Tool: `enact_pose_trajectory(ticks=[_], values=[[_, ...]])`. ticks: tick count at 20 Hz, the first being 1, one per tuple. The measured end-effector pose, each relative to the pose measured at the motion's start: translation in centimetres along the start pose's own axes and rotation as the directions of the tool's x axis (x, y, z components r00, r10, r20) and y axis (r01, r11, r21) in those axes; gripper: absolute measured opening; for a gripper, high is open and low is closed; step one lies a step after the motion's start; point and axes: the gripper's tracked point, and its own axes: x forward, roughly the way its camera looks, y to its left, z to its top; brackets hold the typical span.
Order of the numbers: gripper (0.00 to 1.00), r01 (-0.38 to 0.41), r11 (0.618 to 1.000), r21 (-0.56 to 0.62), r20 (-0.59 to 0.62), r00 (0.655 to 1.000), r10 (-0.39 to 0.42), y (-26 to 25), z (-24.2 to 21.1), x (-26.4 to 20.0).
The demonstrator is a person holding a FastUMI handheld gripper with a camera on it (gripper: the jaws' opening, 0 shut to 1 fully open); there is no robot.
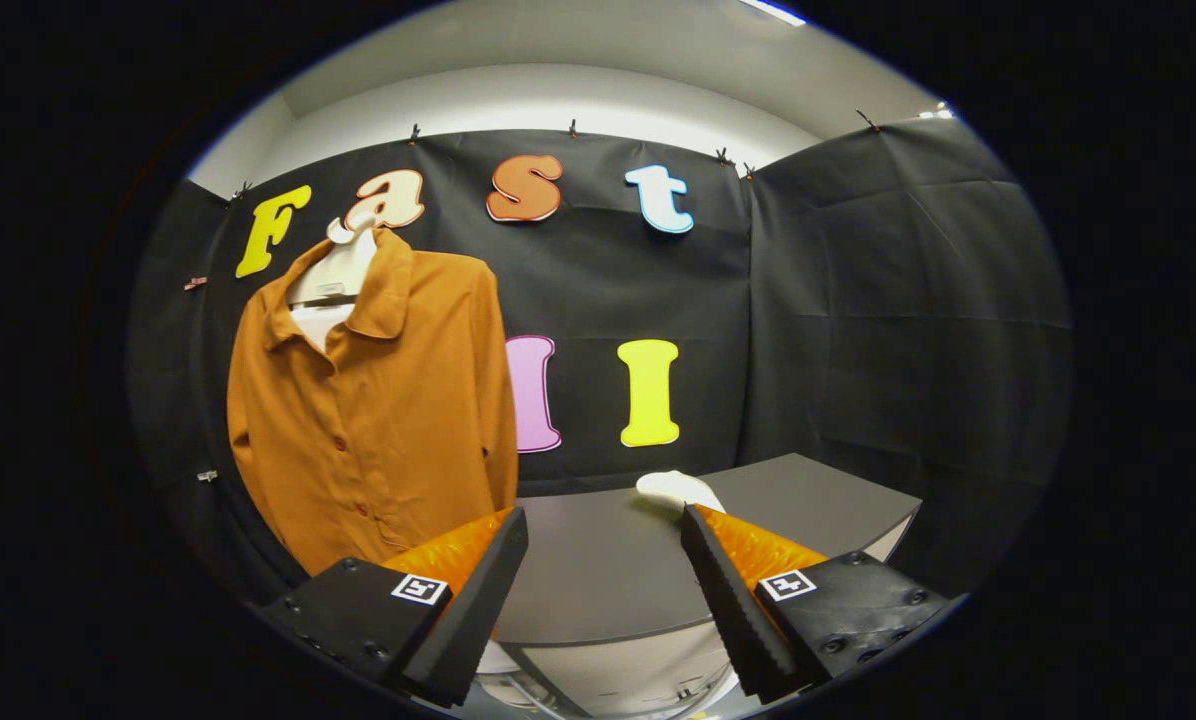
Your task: Iron the clothes twice with a garment steamer, once on the left side and once on the right side.
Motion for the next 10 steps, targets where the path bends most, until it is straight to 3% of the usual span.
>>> enact_pose_trajectory(ticks=[10], values=[[0.98, -0.012, 1.000, 0.021, -0.146, 0.989, 0.014, -6.4, -4.1, 7.7]])
